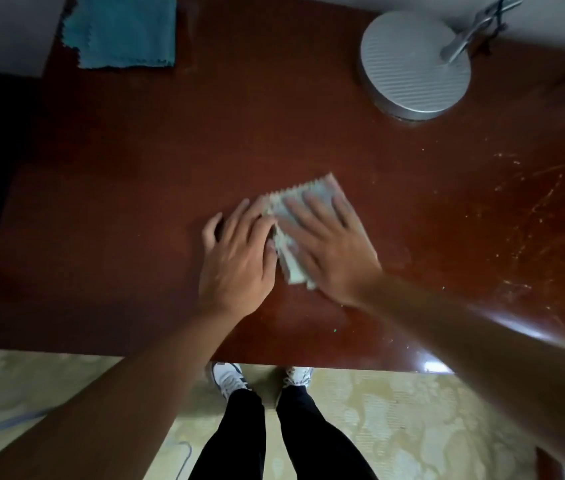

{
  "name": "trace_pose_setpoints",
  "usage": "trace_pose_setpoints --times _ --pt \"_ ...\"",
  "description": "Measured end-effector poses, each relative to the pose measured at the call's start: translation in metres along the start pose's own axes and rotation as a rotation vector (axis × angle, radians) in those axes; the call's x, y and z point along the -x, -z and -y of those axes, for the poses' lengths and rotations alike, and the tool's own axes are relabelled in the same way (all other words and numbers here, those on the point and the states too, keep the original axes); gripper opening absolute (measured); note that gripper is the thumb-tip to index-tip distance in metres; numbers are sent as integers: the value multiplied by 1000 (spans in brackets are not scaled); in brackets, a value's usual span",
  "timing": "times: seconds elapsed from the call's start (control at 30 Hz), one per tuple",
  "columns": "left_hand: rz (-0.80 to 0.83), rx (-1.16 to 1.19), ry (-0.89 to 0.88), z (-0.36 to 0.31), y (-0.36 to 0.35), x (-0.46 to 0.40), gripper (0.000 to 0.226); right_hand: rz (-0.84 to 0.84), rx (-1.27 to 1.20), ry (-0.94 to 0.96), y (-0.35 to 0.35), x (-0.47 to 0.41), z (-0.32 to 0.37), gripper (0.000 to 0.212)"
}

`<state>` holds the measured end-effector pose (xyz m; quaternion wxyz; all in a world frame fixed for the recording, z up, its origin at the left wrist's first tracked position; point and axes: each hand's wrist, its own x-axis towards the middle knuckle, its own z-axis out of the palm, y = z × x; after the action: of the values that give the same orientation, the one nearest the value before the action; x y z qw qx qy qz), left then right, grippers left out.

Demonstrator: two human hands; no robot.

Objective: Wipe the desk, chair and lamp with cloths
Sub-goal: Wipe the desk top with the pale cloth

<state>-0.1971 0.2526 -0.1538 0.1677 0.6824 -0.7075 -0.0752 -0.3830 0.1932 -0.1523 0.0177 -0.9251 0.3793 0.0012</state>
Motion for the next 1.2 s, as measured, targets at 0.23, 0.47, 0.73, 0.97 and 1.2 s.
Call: trace_pose_setpoints --times 0.23,0.47,0.73,0.97,1.2 --pt "45 -39 37 -6 3 -2 44 32 -7 43 16 -38 -80 49" --pt "20 -52 23 -4 -2 -1 45 20 96 50 8 -34 -64 53" --pt "-11 -52 25 -5 0 -4 45 136 12 335 11 24 -37 53" --pt "-14 -42 32 -4 -4 0 42 9 30 -130 8 -56 -76 57" --pt "-7 -43 43 -8 4 3 43 51 -105 167 2 112 63 56"
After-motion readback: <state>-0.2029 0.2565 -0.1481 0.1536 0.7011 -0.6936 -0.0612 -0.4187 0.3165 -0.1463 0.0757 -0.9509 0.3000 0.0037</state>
